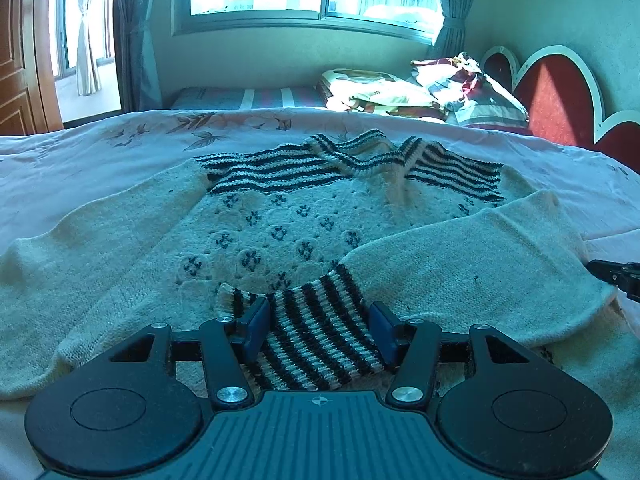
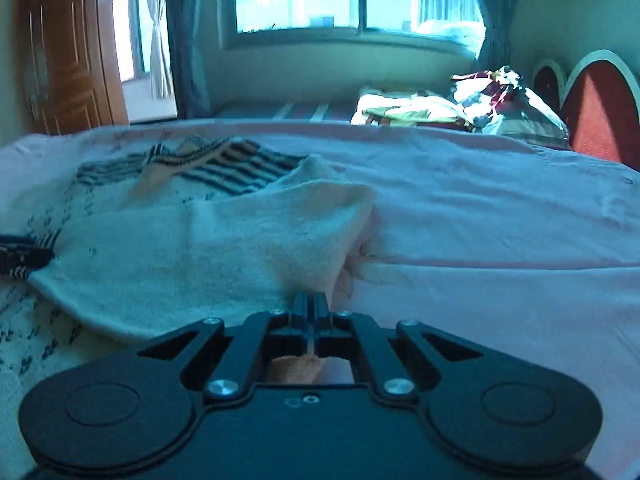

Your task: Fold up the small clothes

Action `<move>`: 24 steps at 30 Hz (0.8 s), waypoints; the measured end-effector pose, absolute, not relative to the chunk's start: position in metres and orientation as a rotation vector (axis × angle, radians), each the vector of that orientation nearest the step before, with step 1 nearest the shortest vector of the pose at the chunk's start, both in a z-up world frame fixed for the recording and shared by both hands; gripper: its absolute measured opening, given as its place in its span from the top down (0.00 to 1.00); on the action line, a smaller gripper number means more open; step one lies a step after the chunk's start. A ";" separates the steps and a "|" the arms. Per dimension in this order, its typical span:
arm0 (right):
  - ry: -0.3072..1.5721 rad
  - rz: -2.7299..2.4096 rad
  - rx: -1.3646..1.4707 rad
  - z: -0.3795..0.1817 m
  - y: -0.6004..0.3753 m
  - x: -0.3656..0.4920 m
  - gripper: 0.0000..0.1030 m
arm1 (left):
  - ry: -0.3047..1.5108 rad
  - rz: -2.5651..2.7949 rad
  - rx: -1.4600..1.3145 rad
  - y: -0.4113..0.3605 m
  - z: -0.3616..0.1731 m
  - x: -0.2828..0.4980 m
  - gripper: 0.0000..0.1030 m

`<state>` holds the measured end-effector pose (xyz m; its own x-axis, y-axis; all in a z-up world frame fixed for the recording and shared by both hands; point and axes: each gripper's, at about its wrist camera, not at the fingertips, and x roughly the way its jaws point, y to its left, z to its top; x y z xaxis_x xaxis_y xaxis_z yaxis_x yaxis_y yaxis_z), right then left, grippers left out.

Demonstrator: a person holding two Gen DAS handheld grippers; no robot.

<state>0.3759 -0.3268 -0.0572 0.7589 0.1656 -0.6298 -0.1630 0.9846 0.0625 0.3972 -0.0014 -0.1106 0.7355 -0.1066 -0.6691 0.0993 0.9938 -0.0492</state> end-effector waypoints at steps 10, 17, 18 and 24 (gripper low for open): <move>0.705 0.152 -0.002 -0.055 -0.316 0.379 0.81 | 0.718 -0.117 0.002 -0.004 -0.108 0.394 0.25; 0.623 0.175 0.109 -0.030 -0.308 0.358 0.75 | 0.584 0.057 -0.225 0.092 -0.079 0.327 0.00; 0.628 0.181 0.112 -0.029 -0.306 0.356 0.76 | 0.578 0.115 -0.291 0.120 -0.080 0.314 0.00; 0.645 0.146 0.122 -0.017 -0.288 0.337 0.76 | 0.514 0.484 -0.699 0.288 -0.108 0.252 0.25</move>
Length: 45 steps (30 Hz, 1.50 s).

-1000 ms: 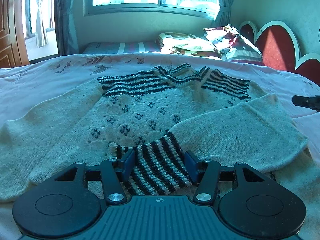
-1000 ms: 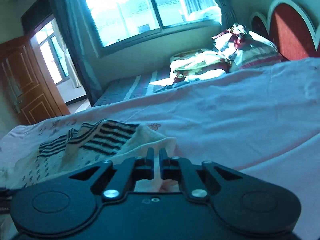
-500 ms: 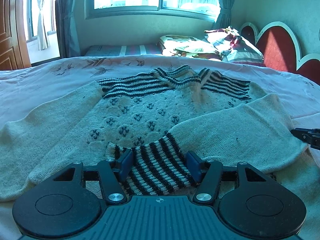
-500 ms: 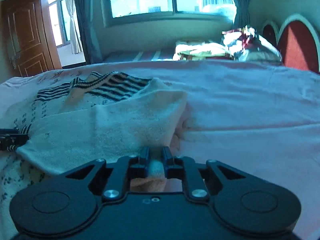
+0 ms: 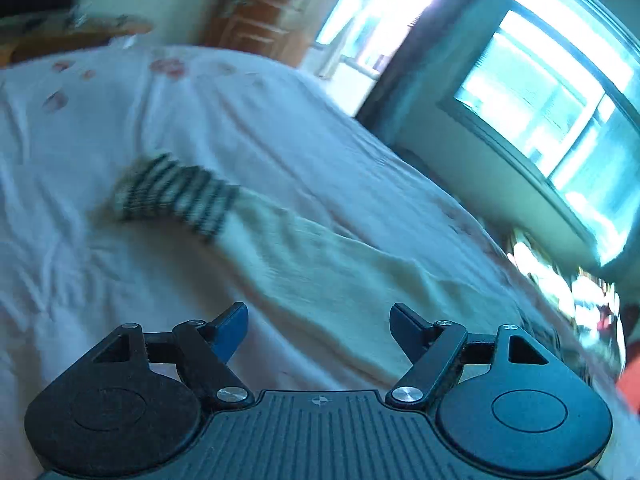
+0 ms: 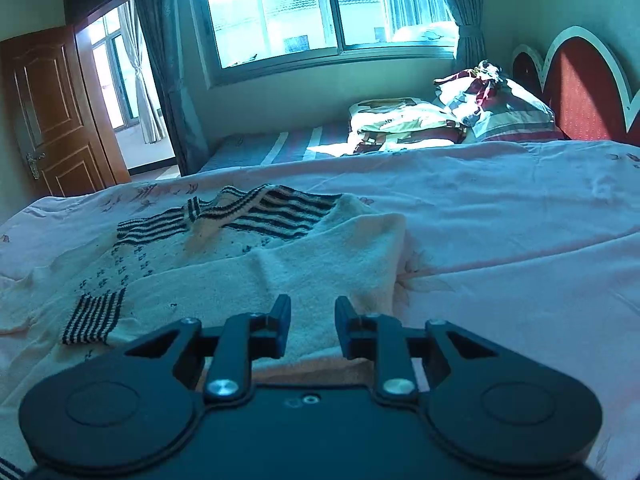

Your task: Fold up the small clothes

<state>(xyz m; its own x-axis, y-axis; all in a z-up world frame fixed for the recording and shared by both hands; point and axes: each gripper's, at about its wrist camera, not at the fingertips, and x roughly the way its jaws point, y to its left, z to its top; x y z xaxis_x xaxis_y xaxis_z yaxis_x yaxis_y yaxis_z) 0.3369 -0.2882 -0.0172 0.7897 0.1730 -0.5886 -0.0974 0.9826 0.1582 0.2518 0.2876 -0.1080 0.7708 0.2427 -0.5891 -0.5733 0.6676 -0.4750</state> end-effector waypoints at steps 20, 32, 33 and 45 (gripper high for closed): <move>0.614 0.084 0.154 0.016 -0.232 0.289 0.75 | 0.434 0.338 -0.763 0.343 -0.110 0.279 0.96; 0.628 0.001 0.256 0.006 -0.298 0.267 0.75 | 0.603 -0.183 -0.339 0.062 -0.079 0.394 0.96; 0.630 -0.006 0.270 0.005 -0.305 0.267 0.75 | 0.616 -0.197 -0.327 0.044 -0.078 0.398 0.96; 0.647 0.125 0.501 -0.011 -0.329 0.289 0.49 | 0.654 -0.300 -0.129 -0.046 -0.086 0.367 0.23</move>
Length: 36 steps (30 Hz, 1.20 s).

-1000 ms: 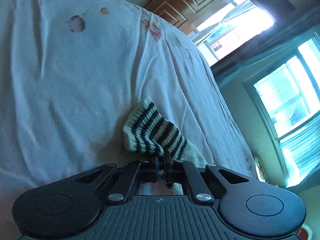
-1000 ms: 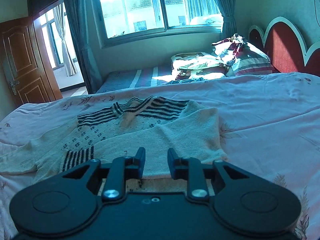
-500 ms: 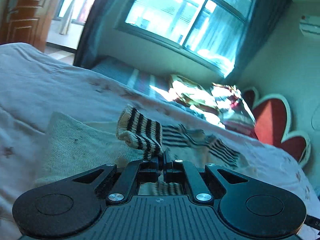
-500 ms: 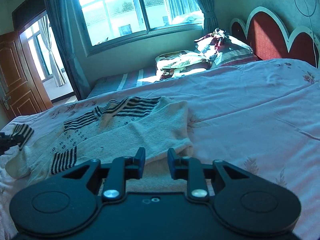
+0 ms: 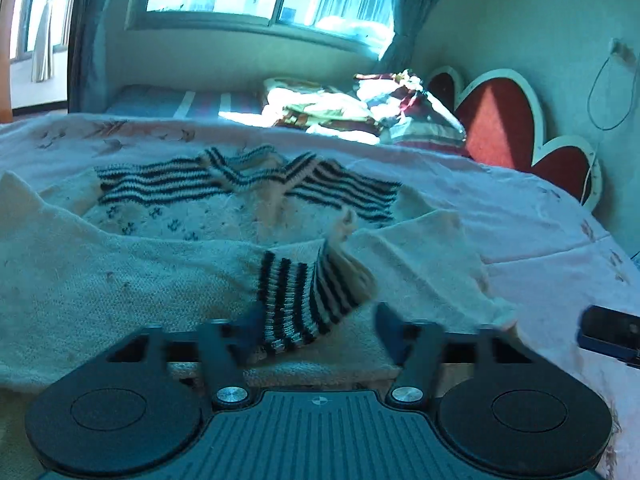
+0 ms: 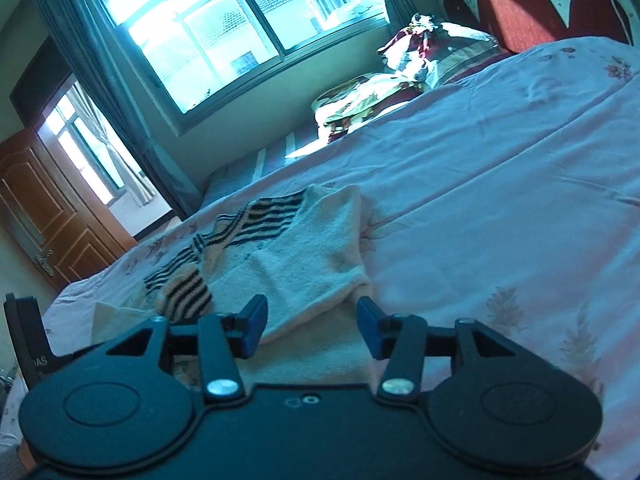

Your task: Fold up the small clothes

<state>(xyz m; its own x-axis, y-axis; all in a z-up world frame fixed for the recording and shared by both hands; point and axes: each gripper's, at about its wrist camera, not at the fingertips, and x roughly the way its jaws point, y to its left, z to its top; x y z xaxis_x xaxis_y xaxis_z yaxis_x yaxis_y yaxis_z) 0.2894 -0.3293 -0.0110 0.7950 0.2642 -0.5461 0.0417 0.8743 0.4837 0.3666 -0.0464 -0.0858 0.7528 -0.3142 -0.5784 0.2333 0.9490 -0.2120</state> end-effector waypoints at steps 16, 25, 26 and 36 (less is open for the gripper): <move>0.833 0.263 0.444 -0.049 -0.224 0.379 0.93 | 0.665 0.024 -0.064 0.130 -0.104 0.299 0.36; 0.691 0.164 0.345 -0.005 -0.260 0.362 0.93 | 0.647 0.012 -0.104 0.129 -0.114 0.313 0.63; 0.701 0.170 0.337 -0.008 -0.262 0.365 0.93 | 0.641 0.012 -0.105 0.128 -0.113 0.314 0.63; 0.742 0.144 0.316 -0.022 -0.261 0.372 0.93 | 0.585 -0.016 -0.153 0.131 -0.110 0.330 0.90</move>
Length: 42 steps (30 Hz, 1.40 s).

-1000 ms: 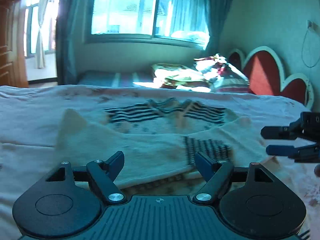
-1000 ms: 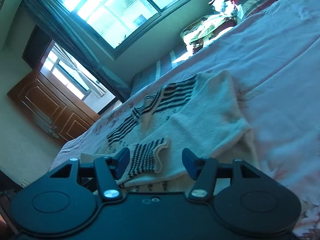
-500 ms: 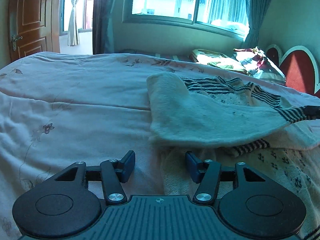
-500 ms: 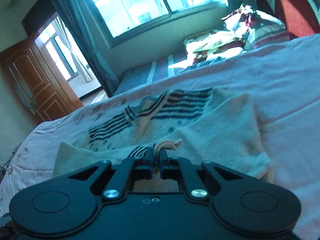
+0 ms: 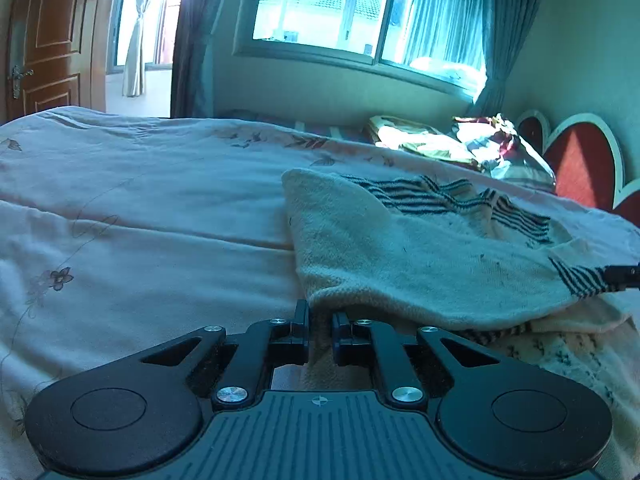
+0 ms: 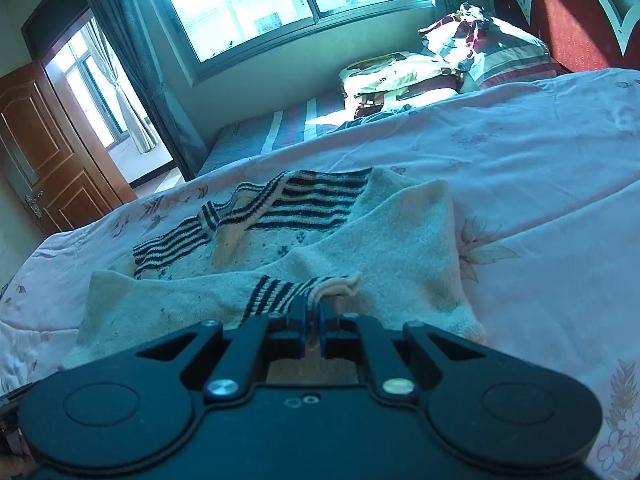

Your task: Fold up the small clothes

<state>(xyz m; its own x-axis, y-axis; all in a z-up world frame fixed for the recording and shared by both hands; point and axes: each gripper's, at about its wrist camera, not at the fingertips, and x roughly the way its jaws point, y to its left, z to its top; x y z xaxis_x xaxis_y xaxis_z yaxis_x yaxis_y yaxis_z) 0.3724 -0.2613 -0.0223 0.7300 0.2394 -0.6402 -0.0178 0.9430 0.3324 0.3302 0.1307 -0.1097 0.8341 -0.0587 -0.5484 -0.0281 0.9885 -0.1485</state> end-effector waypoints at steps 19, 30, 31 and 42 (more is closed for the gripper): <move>0.794 0.144 0.328 -0.046 -0.275 0.362 0.86 | 0.650 0.036 -0.076 0.132 -0.112 0.315 0.65; 0.748 0.209 0.228 -0.032 -0.263 0.366 0.89 | 0.669 -0.113 -0.141 0.111 -0.097 0.342 0.63; 0.785 0.198 0.189 -0.039 -0.259 0.368 0.90 | 0.704 -0.099 -0.136 0.108 -0.111 0.340 0.64; 0.712 0.196 0.199 -0.035 -0.267 0.367 0.85 | 0.680 -0.065 -0.132 0.111 -0.103 0.347 0.63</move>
